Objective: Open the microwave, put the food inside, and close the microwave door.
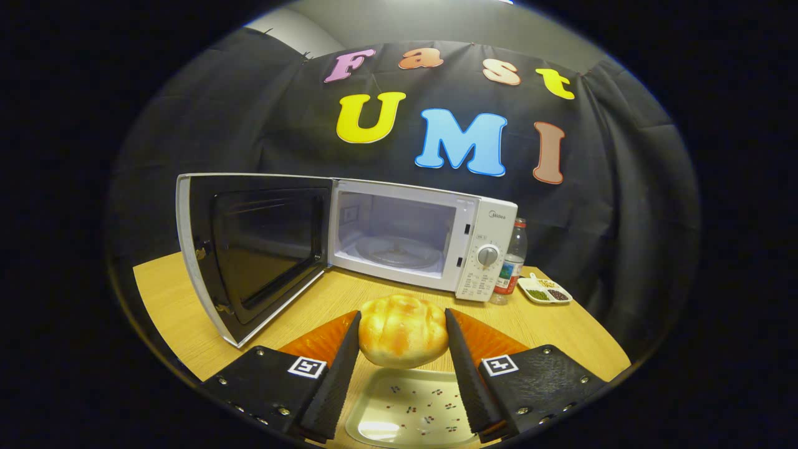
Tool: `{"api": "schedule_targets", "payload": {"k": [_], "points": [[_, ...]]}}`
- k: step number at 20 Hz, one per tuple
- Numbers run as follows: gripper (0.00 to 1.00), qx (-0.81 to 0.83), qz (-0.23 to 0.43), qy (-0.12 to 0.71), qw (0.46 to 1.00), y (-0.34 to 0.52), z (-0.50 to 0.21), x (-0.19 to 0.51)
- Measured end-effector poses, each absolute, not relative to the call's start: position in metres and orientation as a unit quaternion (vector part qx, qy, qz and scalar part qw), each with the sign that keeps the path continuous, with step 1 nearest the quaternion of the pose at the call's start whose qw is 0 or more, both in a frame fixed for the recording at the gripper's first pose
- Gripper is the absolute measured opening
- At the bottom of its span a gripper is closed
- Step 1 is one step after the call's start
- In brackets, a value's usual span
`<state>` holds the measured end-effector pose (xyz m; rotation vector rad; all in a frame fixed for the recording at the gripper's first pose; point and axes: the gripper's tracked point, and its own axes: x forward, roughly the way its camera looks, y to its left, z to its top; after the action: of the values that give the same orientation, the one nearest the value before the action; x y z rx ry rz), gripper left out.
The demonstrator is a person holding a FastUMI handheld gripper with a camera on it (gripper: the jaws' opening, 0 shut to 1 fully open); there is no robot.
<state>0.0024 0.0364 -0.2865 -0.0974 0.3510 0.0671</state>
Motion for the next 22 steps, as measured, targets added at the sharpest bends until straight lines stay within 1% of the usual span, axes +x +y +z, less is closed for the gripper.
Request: {"api": "schedule_targets", "payload": {"k": [3,9,14,22], "points": [[0.76,-0.081,0.033,0.162,0.983,0.042,-0.274,0.031],[0.76,-0.142,0.041,0.158,0.976,0.063,-0.277,0.085],[0.76,-0.145,0.052,0.187,0.97,0.077,-0.296,0.133],[0.76,-0.172,0.05,0.186,0.966,0.083,-0.327,0.225]]}}
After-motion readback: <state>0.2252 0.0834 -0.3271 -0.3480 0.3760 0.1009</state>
